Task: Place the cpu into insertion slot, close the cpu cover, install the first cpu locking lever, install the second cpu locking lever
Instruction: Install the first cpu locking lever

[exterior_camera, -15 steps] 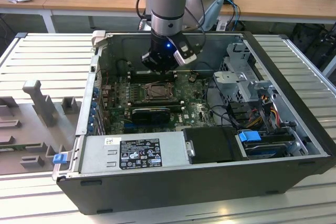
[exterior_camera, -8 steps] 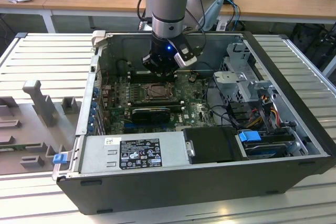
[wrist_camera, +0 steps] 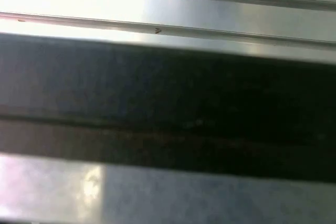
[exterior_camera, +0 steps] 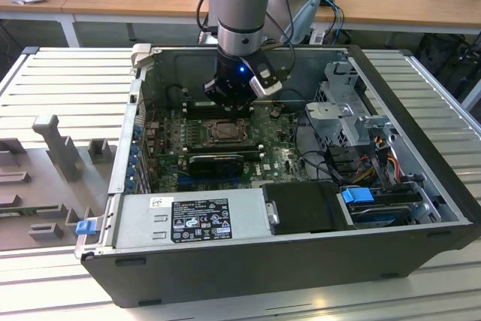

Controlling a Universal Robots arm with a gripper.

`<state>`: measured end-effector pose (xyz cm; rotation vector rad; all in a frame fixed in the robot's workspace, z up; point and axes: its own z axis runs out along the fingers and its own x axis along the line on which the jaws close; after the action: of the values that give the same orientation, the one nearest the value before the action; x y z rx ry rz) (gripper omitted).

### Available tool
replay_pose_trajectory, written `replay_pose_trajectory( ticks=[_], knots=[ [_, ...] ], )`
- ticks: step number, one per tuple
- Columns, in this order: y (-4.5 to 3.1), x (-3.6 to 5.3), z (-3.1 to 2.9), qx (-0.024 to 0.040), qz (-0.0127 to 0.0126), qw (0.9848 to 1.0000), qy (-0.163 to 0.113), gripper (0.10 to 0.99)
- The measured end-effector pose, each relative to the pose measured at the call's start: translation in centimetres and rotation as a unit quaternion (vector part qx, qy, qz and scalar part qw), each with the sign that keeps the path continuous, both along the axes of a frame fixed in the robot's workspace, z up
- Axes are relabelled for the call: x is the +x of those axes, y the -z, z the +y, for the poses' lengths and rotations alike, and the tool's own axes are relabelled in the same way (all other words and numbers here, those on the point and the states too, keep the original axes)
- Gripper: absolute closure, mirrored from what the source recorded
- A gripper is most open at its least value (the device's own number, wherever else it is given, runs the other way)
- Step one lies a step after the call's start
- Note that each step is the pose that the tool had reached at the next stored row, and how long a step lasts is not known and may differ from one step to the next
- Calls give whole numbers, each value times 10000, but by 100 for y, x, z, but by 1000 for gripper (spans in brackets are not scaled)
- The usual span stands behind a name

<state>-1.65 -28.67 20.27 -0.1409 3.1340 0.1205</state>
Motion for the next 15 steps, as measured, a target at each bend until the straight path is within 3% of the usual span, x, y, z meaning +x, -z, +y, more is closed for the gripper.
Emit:
replay_pose_trajectory(
  ticks=[4,6,8,15],
  knots=[
    [20,0,-3,6,3,10000,1,980],
    [21,3,-1,68,1,10000,0,980],
    [7,3,1,81,-1,10000,1,980],
    [-222,3,0,78,0,10000,0,980]
  ],
)
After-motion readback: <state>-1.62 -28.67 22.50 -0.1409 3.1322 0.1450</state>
